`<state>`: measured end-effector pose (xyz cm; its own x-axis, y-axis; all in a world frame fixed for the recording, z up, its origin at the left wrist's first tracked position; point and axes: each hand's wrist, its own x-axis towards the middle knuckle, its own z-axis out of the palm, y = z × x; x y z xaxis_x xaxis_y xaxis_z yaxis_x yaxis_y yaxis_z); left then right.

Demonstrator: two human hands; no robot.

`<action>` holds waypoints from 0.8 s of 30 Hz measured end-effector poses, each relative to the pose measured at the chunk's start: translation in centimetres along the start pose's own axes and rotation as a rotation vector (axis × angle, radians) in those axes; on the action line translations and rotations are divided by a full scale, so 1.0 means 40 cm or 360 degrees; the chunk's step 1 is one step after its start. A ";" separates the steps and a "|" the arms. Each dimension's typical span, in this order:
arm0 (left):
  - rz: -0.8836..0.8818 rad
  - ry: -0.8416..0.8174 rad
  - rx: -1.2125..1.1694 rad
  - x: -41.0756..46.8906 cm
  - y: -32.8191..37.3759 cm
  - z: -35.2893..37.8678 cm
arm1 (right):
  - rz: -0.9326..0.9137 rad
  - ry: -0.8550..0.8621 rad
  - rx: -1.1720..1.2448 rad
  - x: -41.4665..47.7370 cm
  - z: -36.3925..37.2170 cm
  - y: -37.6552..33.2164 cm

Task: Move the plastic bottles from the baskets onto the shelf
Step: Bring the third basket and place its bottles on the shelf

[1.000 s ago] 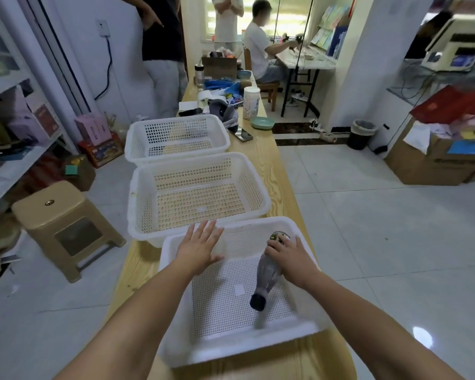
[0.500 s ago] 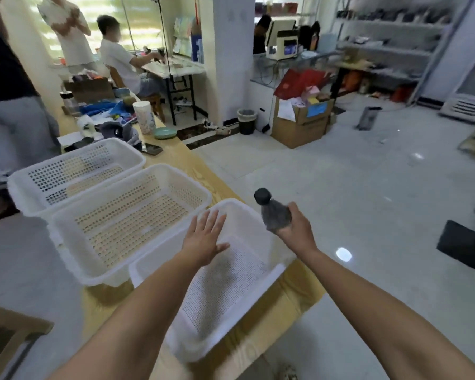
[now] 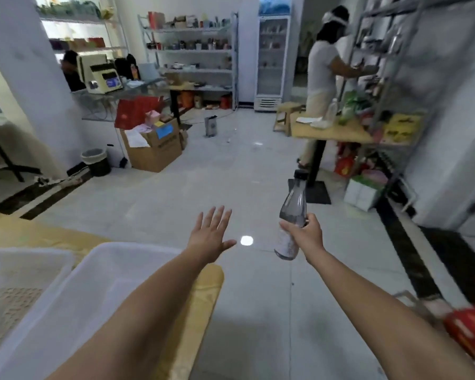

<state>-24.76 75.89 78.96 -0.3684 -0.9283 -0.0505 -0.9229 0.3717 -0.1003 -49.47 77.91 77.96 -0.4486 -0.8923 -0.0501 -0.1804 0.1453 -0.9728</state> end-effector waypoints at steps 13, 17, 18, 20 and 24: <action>0.1165 0.0134 -0.0027 0.053 0.898 -0.115 | 0.0295 0.1012 0.0016 -0.259 -0.877 0.197; 0.1373 0.0159 -0.0008 -0.015 1.131 -0.134 | 0.0345 0.1304 0.0047 -0.401 -1.090 0.246; 0.1428 0.0171 -0.0001 -0.033 1.186 -0.138 | 0.0352 0.1363 0.0074 -0.439 -1.134 0.253; 0.1557 0.0192 0.0005 -0.074 1.291 -0.146 | 0.0377 0.1474 0.0137 -0.516 -1.211 0.262; 0.1848 0.0214 0.0003 -0.162 1.469 -0.157 | 0.0422 0.1662 0.0209 -0.654 -1.328 0.270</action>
<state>-77.30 103.69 79.64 -0.9997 -0.0245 -0.0073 -0.0240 0.9976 -0.0642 -86.18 125.52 80.77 -0.9941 -0.0262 -0.1056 0.0993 0.1775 -0.9791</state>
